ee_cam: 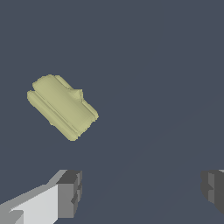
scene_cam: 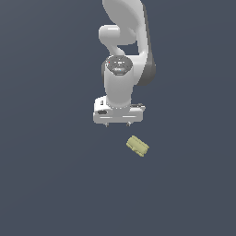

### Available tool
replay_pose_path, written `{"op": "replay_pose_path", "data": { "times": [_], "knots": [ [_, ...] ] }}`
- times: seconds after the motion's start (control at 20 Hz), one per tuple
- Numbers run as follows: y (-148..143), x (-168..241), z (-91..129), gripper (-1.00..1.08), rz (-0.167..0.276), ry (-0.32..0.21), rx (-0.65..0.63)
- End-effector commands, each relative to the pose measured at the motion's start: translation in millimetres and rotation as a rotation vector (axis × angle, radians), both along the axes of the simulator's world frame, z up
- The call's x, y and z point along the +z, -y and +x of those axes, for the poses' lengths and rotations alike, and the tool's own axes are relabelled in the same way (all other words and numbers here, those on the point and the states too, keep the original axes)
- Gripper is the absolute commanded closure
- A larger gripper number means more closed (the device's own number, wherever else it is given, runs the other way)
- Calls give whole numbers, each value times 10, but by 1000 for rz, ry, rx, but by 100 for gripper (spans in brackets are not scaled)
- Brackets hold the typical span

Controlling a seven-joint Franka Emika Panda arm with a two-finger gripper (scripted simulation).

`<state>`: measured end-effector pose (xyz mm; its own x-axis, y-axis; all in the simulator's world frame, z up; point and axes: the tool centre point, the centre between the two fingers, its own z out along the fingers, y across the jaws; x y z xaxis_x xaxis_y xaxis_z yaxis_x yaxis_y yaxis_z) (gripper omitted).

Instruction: Pick up the object and move it to a goal position.

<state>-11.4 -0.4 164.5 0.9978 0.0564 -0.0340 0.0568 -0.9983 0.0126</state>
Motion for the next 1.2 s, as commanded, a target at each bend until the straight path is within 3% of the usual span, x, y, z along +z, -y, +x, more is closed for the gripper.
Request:
{"op": "replay_pose_path", "data": {
  "times": [0.0, 0.55, 0.9, 1.15],
  "knots": [
    [0, 0, 0, -92, 0, 0, 0],
    [-8, 0, 0, -92, 1, 0, 2],
    [-328, -9, -2, -92, 22, -7, 60],
    [-337, -11, -1, -92, 23, -7, 63]
  ]
}}
